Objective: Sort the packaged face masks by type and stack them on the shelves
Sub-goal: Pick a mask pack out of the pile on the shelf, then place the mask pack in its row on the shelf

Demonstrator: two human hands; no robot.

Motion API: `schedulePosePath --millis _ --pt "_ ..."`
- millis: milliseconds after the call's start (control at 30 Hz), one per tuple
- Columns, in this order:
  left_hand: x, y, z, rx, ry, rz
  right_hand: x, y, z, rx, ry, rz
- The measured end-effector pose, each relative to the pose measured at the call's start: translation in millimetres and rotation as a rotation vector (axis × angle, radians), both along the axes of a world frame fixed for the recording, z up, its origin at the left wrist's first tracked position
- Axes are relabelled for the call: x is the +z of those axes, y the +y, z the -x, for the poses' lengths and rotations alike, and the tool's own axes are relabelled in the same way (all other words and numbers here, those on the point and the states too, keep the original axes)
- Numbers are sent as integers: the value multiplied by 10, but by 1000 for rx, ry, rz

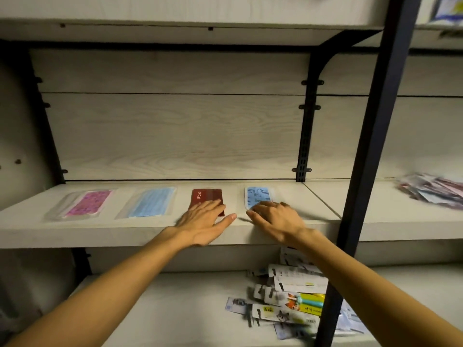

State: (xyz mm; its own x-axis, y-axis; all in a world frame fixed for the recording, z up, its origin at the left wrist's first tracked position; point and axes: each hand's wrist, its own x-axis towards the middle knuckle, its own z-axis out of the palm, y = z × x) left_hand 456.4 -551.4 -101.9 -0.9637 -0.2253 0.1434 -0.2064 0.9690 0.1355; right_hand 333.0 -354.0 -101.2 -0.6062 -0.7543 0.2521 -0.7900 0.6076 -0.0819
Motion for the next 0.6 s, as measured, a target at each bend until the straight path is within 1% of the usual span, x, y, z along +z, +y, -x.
schedulePosePath --millis 100,233,300,333,400,433,533,600 --pt "2 82 -65 -18 -30 23 15 73 -11 -5 -12 -63" --pt "57 294 -131 -24 -39 104 58 423 -44 48 29 -31" --pt "118 503 -119 -49 30 108 126 720 -64 83 84 -6" --pt "154 648 -90 -67 85 74 159 895 -72 89 124 10" --pt "221 1004 -6 -82 205 -66 205 1297 -76 78 207 74" --pt "250 1208 37 -87 264 -107 209 1520 -80 74 241 112" --pt "310 1861 138 -156 390 -41 193 2214 -64 112 299 130" --pt "336 2299 215 -242 389 40 192 2679 28 101 319 101"
